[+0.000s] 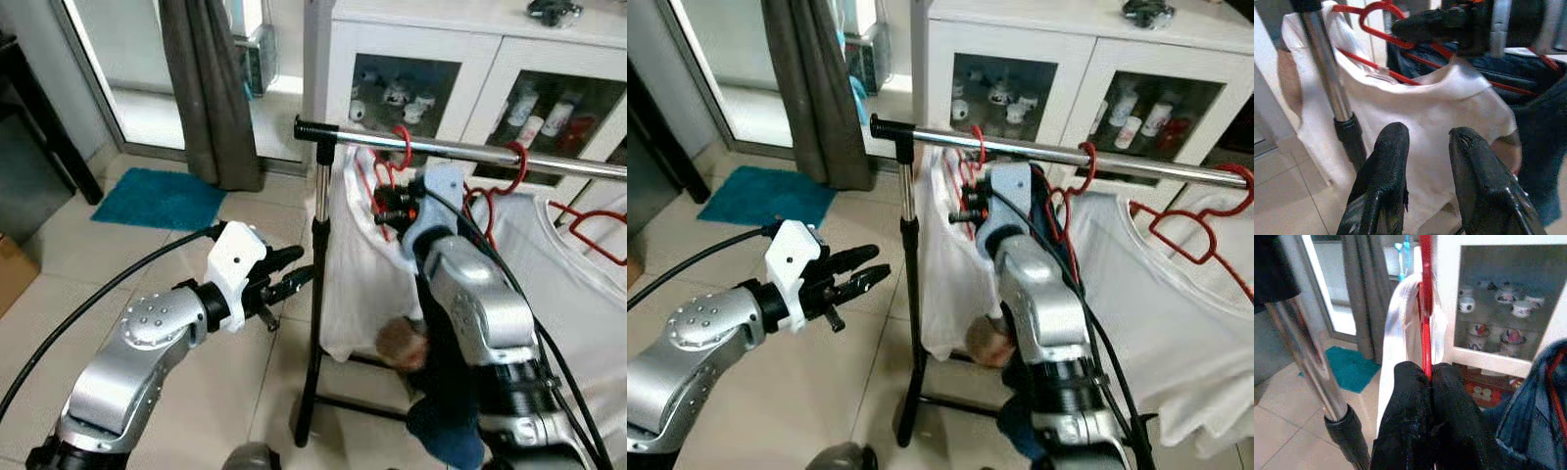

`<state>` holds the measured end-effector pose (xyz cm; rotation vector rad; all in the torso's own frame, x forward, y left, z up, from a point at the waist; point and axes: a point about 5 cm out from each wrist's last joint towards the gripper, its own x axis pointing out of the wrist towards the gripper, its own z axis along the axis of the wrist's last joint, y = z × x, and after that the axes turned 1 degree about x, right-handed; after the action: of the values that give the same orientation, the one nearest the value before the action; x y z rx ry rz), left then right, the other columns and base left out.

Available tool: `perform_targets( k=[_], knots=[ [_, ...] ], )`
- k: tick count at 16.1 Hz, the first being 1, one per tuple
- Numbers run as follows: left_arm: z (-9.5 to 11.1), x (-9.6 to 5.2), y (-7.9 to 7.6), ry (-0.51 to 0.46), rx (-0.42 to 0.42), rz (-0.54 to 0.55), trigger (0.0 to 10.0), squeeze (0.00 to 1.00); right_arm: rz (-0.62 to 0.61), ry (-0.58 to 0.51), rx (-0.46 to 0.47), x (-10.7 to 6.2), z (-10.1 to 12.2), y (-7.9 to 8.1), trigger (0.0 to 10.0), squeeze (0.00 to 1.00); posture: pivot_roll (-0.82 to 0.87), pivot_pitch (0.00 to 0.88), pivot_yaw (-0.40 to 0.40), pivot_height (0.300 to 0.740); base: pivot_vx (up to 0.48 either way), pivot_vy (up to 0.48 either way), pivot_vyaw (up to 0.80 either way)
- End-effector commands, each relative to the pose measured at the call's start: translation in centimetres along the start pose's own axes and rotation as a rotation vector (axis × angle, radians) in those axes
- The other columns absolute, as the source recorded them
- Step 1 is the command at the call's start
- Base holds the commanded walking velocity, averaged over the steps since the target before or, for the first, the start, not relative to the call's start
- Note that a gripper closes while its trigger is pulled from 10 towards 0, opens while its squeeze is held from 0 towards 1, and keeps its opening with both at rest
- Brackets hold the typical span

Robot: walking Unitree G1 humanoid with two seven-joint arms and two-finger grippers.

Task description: Hang hanger

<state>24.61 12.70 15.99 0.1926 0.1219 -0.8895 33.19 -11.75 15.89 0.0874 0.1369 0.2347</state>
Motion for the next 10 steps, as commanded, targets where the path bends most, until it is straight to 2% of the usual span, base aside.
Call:
perform_targets(
  k=[1,5,8,9,10],
  knots=[
    [0.3,0.0,-0.4,0.003,0.014,-0.033,10.0,0.0,-0.05,0.035,0.012,0.5,-0.2,-0.5,10.0,0.0,0.15,0.034,0.006,0.74,0.0,0.0,0.0],
    [0.4,0.0,-0.4,0.009,0.016,-0.049,10.0,0.0,-0.063,0.049,0.021,1.4,0.2,-0.4,10.0,0.0,0.15,0.032,0.006,0.74,0.0,0.0,0.0],
    [0.3,-0.1,-0.4,0.027,0.023,-0.061,10.0,0.0,-0.034,0.074,0.021,1.0,-0.4,0.0,10.0,0.04,0.15,0.03,0.004,0.74,0.0,0.0,0.0],
    [0.3,-0.2,-0.3,0.031,0.026,-0.058,10.0,0.0,-0.021,0.059,0.035,0.6,-0.4,0.0,10.0,1.0,0.15,0.032,0.002,0.74,0.0,0.0,0.0],
    [0.3,-0.2,-0.2,0.032,0.028,-0.055,10.0,0.0,-0.01,0.044,0.046,0.4,-0.2,0.0,10.0,1.0,0.15,0.032,0.002,0.74,0.0,0.0,0.0]
  ],
)
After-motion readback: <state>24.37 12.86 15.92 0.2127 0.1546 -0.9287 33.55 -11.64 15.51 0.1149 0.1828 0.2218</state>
